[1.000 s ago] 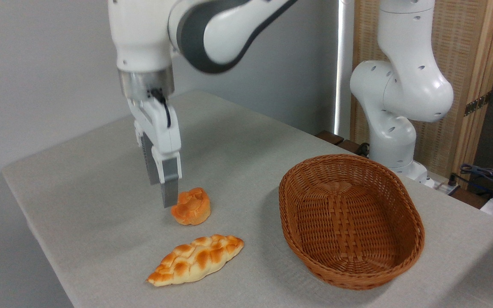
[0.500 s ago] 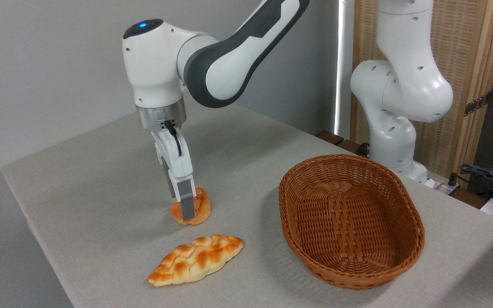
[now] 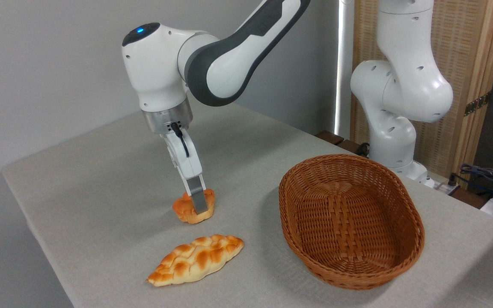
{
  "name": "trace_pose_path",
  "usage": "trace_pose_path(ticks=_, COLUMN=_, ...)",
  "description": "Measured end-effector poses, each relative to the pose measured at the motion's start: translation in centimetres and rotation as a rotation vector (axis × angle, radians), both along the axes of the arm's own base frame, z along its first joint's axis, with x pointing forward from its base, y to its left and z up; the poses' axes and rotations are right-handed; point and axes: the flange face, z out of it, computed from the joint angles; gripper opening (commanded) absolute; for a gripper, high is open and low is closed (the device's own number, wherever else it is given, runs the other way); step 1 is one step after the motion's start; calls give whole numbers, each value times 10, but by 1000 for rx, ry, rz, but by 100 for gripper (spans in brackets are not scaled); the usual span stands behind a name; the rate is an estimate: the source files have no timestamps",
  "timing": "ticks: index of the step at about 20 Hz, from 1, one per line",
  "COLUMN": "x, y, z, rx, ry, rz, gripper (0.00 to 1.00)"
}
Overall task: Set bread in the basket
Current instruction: 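Close the gripper on the round orange bun, then lift the bun and carry it over the wicker basket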
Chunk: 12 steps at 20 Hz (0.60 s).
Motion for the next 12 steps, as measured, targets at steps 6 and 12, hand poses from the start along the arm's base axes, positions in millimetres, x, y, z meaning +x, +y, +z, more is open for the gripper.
trace_pose_path(ticks=6, x=-3, y=2, z=7, rx=0, ry=7, rz=5, gripper=22)
trace_pose_path(ticks=12, x=-45, y=77, z=101, rx=-1, ry=53, rz=-17, gripper=23)
